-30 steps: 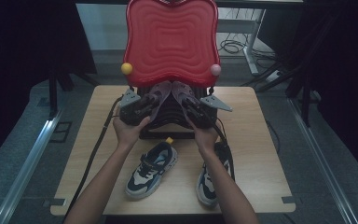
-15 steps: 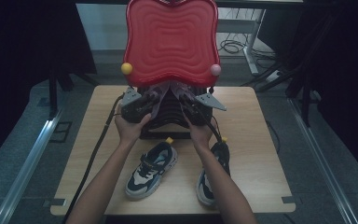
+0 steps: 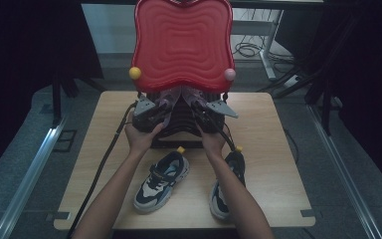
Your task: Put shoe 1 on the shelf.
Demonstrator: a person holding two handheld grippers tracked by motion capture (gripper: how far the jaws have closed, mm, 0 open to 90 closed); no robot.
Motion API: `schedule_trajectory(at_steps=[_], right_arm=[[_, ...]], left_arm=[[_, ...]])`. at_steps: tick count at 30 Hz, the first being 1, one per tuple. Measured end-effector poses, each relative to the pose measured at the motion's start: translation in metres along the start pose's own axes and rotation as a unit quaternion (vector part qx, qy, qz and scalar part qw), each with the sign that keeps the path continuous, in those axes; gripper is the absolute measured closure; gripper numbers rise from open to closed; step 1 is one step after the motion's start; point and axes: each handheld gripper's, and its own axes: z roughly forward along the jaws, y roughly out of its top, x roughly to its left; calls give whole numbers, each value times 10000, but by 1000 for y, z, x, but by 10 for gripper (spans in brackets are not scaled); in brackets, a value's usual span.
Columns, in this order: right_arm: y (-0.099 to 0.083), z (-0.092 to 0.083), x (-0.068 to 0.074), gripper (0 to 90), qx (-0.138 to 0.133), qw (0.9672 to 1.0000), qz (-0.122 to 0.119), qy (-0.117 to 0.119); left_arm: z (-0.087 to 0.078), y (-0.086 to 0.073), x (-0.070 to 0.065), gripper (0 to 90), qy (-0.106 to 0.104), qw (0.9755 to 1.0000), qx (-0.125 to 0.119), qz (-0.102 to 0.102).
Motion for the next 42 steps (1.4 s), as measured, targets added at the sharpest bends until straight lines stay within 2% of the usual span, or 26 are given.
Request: schedule_trajectory(at_steps=[3, 7, 11, 14, 17, 20, 22, 24, 32, 35, 36, 37, 39, 42], right_arm=[[-2, -1, 0, 829, 11, 10000, -93, -28], [-5, -1, 1, 807, 199, 9996, -202, -35], [-8, 0, 1, 798, 343, 9992, -225, -20], [-9, -1, 1, 799, 348, 9992, -218, -11], [-10, -1, 1, 801, 332, 9992, -205, -18], [-10, -3, 0, 805, 343, 9992, -218, -5], [-10, -3, -1, 806, 340, 9991, -242, 2], [-10, -3, -1, 807, 341, 9991, -241, 5], [-11, -3, -1, 805, 360, 9991, -241, 40], [-11, -4, -2, 785, 408, 9989, -227, 98], [-11, -4, -2, 785, 408, 9989, -227, 98], [-11, -4, -2, 760, 401, 9989, -180, 138], [-11, -5, -1, 756, 400, 9990, -168, 146], [-10, -6, -2, 725, 422, 9988, -115, 205]], left_arm=[[1, -3, -2, 831, 7, 10000, 54, 50], [3, -7, -2, 813, -12, 9999, 119, 117], [1, -7, -2, 812, 86, 9997, 129, 214], [0, -7, -2, 819, 100, 9996, 138, 236], [0, -7, -4, 835, 187, 9989, 160, 410], [-3, -6, -5, 843, 278, 9964, 260, 754], [-5, -4, -4, 844, 306, 9958, 291, 812], [-9, -2, -2, 845, 332, 9941, 400, 949], [-5, -6, -6, 827, 221, 9932, 487, 1036], [-2, -9, -7, 793, 135, 9939, 522, 959], [1, -10, -9, 793, 105, 9957, 442, 803], [1, -11, -8, 776, 81, 9950, 547, 830], [2, -11, -8, 761, 59, 9950, 582, 812], [3, -14, -7, 678, 63, 9946, 677, 783]])
